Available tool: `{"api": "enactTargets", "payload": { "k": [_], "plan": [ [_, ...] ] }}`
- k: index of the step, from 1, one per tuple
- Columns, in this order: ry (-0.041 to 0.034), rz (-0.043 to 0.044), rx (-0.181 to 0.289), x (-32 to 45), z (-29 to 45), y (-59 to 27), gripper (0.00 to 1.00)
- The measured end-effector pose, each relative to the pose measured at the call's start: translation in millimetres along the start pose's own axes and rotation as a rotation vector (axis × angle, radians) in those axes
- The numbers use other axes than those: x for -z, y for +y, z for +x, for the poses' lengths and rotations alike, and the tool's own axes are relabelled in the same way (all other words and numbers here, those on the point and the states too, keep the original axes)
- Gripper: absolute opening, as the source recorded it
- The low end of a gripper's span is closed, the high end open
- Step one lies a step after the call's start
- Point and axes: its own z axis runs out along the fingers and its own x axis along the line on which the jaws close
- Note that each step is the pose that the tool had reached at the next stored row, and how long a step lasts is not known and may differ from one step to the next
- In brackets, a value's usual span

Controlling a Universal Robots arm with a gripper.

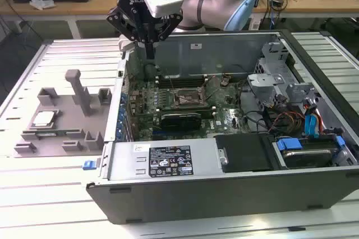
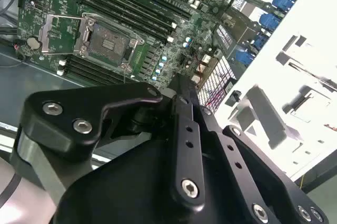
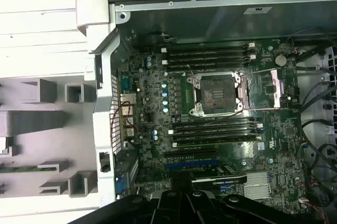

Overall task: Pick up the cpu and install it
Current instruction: 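Reach for the cpu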

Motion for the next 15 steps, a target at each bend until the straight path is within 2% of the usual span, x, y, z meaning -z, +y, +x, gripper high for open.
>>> {"api": "enactTargets", "payload": {
  "k": [11,15],
  "plan": [
    [0.0,0.0,0.0,0.0,0.1,0.0,0.11],
    [0.0,0.0,0.0,0.2,7.8,-0.6,0.11]
  ]
}}
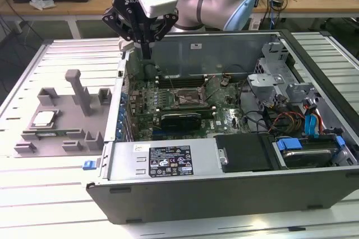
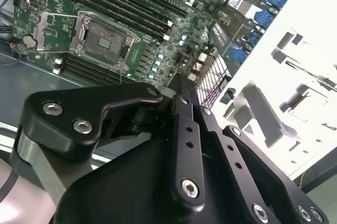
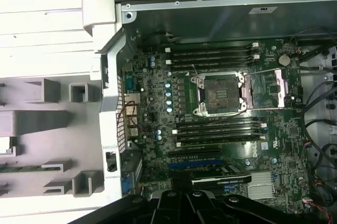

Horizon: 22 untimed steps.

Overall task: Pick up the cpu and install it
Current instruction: 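Reach for the cpu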

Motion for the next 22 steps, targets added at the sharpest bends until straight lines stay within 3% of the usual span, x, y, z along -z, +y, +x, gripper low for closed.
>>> {"api": "enactTargets", "payload": {
  "k": [22],
  "plan": [
    [-0.0003,0.0,0.0,0.7,24.9,-1.9,0.11]
  ]
}}
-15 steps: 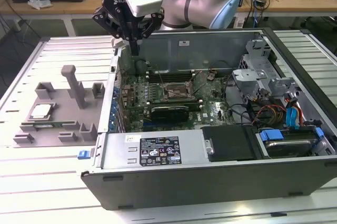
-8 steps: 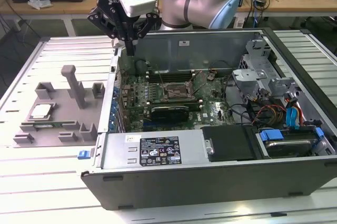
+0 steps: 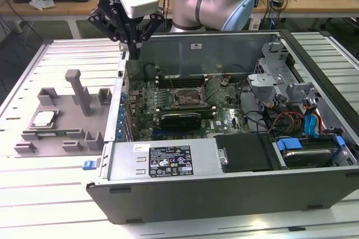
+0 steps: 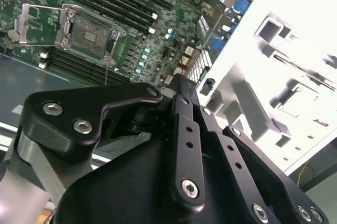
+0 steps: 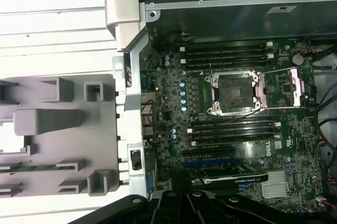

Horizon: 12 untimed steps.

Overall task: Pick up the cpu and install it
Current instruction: 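Reach for the cpu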

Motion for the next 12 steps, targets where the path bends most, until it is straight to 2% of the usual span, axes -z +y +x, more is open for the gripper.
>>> {"api": "enactTargets", "payload": {
  "k": [5,12],
  "plan": [
    [-0.0003,-0.0001,0.0,0.1,6.1,-0.4,0.11],
    [-0.0007,-0.0001,0.0,0.5,19.6,-1.4,0.11]
  ]
}}
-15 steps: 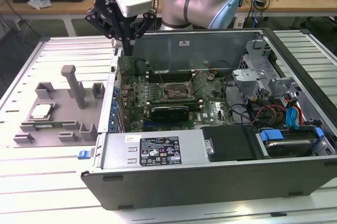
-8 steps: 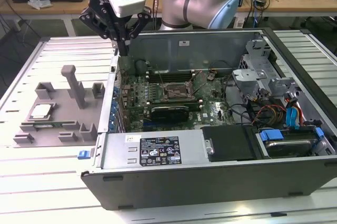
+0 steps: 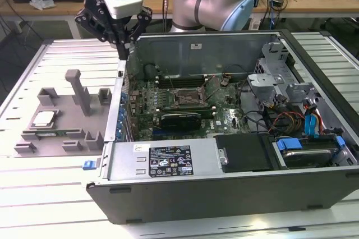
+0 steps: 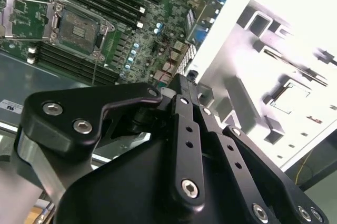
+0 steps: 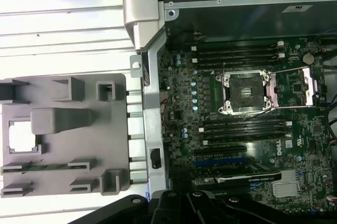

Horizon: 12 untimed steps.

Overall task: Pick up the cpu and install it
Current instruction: 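Reach for the cpu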

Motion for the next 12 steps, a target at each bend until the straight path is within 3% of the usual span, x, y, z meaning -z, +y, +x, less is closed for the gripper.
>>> {"api": "enactTargets", "payload": {
  "k": [7,12],
  "plan": [
    [-0.0001,0.0,0.0,0.2,9.8,-0.7,0.11],
    [-0.0006,0.0,0.0,0.4,25.6,-1.9,0.11]
  ]
}}
